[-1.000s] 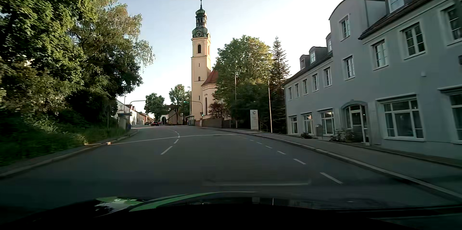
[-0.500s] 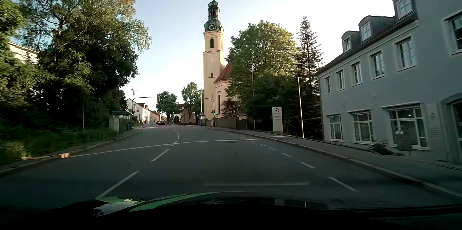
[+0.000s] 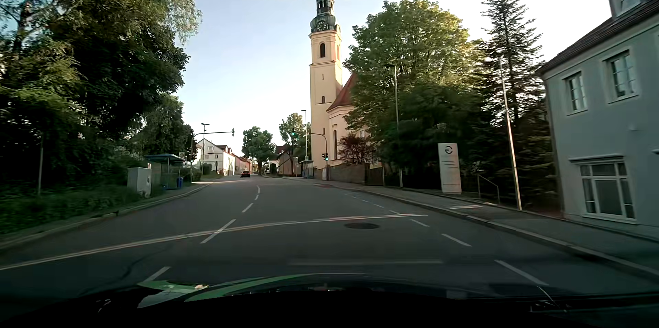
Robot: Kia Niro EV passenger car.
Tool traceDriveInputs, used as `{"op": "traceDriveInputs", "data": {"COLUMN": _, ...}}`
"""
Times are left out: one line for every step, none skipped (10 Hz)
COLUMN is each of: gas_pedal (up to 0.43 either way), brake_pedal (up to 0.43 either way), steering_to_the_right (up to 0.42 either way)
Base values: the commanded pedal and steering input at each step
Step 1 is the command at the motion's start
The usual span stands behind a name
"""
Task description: Follow the waypoints while adhering to traffic rules and regulations
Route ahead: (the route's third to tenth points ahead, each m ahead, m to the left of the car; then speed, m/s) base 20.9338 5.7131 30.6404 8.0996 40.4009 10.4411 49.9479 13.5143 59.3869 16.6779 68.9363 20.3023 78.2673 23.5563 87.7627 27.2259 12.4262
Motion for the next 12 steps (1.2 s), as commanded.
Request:
{"op": "traceDriveInputs", "data": {"gas_pedal": 0.220, "brake_pedal": 0.000, "steering_to_the_right": -0.061}}
{"op": "traceDriveInputs", "data": {"gas_pedal": 0.220, "brake_pedal": 0.000, "steering_to_the_right": -0.060}}
{"op": "traceDriveInputs", "data": {"gas_pedal": 0.220, "brake_pedal": 0.000, "steering_to_the_right": -0.059}}
{"op": "traceDriveInputs", "data": {"gas_pedal": 0.220, "brake_pedal": 0.000, "steering_to_the_right": -0.058}}
{"op": "traceDriveInputs", "data": {"gas_pedal": 0.220, "brake_pedal": 0.000, "steering_to_the_right": -0.055}}
{"op": "traceDriveInputs", "data": {"gas_pedal": 0.220, "brake_pedal": 0.000, "steering_to_the_right": -0.055}}
{"op": "traceDriveInputs", "data": {"gas_pedal": 0.220, "brake_pedal": 0.000, "steering_to_the_right": -0.052}}
{"op": "traceDriveInputs", "data": {"gas_pedal": 0.220, "brake_pedal": 0.000, "steering_to_the_right": -0.050}}
{"op": "traceDriveInputs", "data": {"gas_pedal": 0.220, "brake_pedal": 0.000, "steering_to_the_right": -0.050}}
{"op": "traceDriveInputs", "data": {"gas_pedal": 0.220, "brake_pedal": 0.000, "steering_to_the_right": -0.050}}
{"op": "traceDriveInputs", "data": {"gas_pedal": 0.220, "brake_pedal": 0.000, "steering_to_the_right": -0.050}}
{"op": "traceDriveInputs", "data": {"gas_pedal": 0.220, "brake_pedal": 0.000, "steering_to_the_right": -0.050}}
